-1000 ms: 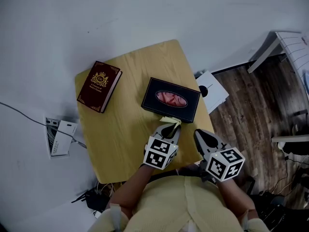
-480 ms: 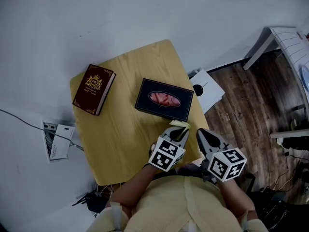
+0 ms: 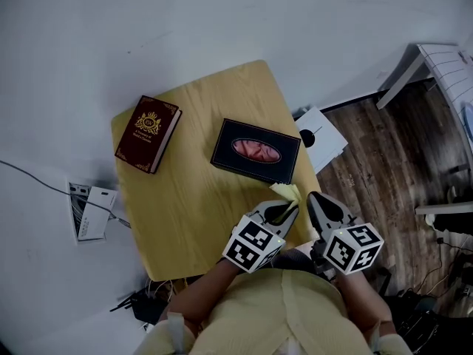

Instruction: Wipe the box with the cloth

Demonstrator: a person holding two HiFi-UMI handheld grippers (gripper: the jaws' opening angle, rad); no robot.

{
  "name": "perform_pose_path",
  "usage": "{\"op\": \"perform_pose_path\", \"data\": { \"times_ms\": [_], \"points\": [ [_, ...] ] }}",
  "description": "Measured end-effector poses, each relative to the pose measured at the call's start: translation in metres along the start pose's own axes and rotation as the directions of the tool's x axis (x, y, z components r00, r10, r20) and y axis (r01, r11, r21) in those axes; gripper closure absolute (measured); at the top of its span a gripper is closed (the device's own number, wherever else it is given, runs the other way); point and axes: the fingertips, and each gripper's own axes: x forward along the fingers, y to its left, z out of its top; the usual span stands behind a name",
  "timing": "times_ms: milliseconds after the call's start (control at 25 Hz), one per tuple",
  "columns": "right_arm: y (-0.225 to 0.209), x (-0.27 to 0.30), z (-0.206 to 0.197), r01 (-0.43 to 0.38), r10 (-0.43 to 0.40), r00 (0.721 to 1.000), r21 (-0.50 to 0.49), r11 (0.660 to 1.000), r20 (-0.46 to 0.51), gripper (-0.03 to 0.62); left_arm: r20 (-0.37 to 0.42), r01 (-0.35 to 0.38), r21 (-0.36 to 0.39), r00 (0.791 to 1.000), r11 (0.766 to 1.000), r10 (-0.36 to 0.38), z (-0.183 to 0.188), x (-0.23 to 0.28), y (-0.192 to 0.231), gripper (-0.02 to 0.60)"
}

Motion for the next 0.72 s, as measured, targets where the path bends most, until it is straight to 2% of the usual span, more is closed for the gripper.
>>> {"op": "perform_pose_path", "data": {
  "times_ms": [120,240,480,720],
  "points": [
    [0.003,0.004,0.003,-0.006,0.006,1.000,-0.013,1.000,0.002,0.562,0.019,0.016,0.012,1.000,1.000,-0.016,0.008,-0.015,-0.007,0.552],
    [0.003,0.007,0.009,-0.011,0.011,1.000,-0.033,0.999,0.010,0.562,0.050,-0.015,0.024,0.999,1.000,0.014,0.014,-0.030,-0.006,0.552],
    [0.007,0.017,0.025,-0.052,0.054,0.998,-0.136,0.989,0.011,0.562,0.121,-0.143,-0.001,0.982,0.990,0.142,0.025,-0.058,0.018,0.552],
    [0.015,0.034,0.036,-0.115,0.109,0.993,-0.237,0.965,-0.037,0.560,0.155,-0.281,-0.053,0.946,0.958,0.286,0.025,-0.082,0.044,0.552]
  ]
}}
